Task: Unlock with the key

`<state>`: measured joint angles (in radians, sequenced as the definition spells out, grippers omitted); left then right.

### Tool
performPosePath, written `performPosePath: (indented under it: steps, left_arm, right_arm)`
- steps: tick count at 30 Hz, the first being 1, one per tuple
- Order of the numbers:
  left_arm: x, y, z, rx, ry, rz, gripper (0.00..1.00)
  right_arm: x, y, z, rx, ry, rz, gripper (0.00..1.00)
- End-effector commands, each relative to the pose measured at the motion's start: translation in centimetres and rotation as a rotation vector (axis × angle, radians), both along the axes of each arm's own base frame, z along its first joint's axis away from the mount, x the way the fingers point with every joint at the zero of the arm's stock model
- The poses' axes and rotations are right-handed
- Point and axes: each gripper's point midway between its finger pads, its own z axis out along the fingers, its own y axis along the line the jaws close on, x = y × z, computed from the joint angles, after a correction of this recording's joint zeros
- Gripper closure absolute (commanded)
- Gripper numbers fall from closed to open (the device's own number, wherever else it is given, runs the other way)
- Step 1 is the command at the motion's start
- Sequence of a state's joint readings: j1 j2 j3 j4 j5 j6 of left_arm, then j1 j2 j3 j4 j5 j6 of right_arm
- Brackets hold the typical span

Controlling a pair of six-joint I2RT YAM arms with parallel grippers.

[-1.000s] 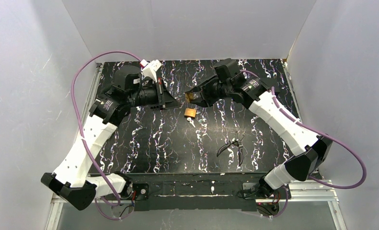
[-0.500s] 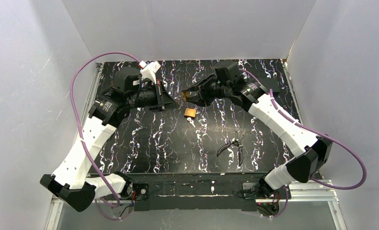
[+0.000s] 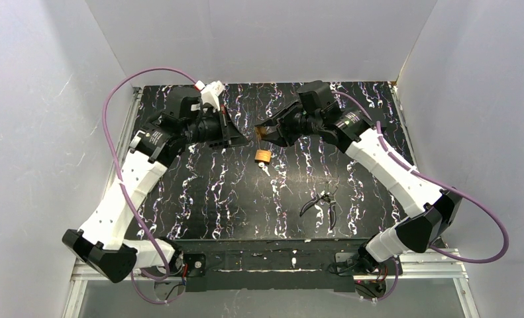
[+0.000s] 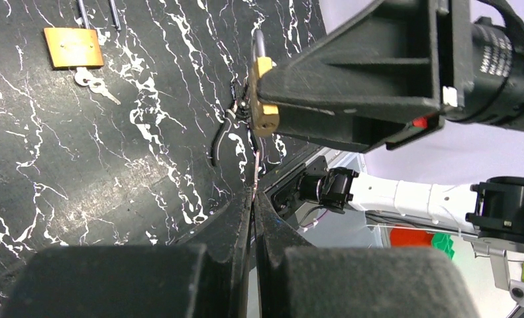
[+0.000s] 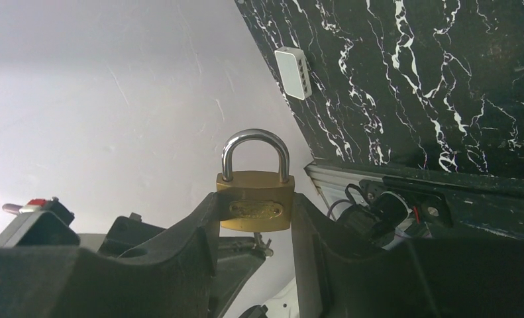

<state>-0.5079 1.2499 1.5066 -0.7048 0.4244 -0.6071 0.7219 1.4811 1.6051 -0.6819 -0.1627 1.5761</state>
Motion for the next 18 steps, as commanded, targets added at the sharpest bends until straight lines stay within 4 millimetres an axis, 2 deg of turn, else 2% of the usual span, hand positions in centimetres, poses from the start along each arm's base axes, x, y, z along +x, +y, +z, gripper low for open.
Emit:
performPosePath:
  steps: [1,11,18]
  left_arm:
    - [0.7,-0.2,0.9,0.0,-0.013,0.023,1.0]
    - [1.4,-1.0,0.8,0.007,-0.007,0.019,1.0]
    - [0.9,-0.7,1.5,0.032,-0.079,-0.025,1.0]
  right_arm:
    - [0.6,-0.7,2.3,-0.01,-0.066,-0.024,0.99]
    - [1.2,-1.0,1.7,-0.08,-0.059,-0.04,0.99]
    - [2.4,-1.2,3.2,-0.035,-0.201,-0.064,0.99]
